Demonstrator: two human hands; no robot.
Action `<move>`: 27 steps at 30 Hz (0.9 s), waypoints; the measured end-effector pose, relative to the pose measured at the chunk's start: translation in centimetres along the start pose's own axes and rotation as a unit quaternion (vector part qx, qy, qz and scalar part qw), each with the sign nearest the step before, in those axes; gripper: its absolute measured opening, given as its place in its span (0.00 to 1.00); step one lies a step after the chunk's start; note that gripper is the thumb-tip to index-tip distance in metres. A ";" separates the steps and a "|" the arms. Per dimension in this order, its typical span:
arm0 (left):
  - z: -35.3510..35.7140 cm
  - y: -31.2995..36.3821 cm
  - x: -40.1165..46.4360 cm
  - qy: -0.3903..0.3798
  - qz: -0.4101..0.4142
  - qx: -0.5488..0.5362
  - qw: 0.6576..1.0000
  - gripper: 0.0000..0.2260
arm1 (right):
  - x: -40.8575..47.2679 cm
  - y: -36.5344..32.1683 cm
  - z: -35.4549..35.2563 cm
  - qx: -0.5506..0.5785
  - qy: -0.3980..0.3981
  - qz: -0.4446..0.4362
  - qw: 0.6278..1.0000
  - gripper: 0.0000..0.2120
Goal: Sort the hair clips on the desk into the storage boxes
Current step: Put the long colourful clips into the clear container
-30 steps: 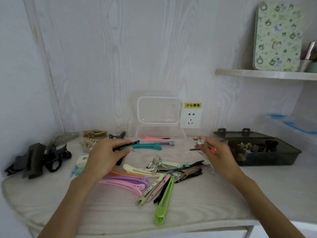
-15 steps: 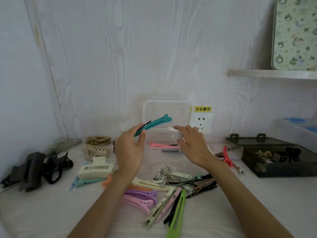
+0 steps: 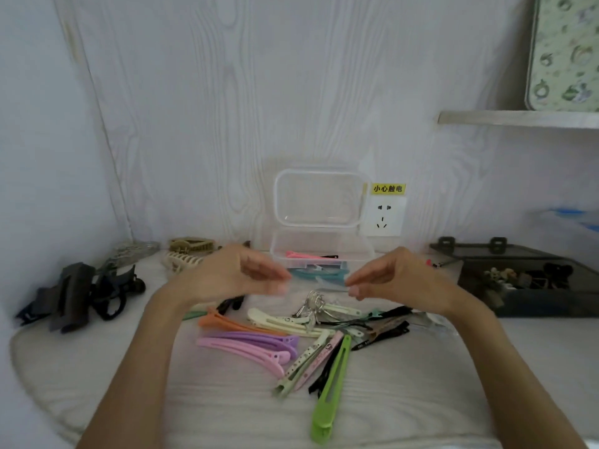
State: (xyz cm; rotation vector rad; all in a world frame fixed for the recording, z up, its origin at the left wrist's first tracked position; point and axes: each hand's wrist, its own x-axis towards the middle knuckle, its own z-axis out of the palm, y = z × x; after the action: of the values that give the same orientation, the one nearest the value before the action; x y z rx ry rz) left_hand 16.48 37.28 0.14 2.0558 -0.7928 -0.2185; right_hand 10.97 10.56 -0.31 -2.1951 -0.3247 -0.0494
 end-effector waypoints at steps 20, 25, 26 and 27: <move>-0.1 -1.0 -0.2 0.065 -0.026 -0.007 0.998 0.06 | 0.2 1.0 -0.4 -0.008 0.086 -0.014 0.996 0.07; -0.2 -0.7 0.8 0.229 0.021 -0.074 0.970 0.05 | 0.3 0.2 -1.4 0.107 0.241 -0.069 0.962 0.07; 0.1 -0.7 1.2 0.265 0.038 -0.066 0.961 0.04 | 0.6 0.3 -1.2 0.094 0.278 -0.076 0.953 0.07; 0.5 -0.5 1.7 0.297 0.054 -0.048 0.952 0.04 | 1.1 0.5 -0.9 0.063 0.308 -0.079 0.946 0.07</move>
State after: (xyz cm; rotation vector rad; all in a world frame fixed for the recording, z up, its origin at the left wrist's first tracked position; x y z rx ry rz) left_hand 17.82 36.11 -0.36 1.8294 -0.5011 0.4031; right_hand 12.22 9.78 0.06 -1.9064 -0.1395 -0.7646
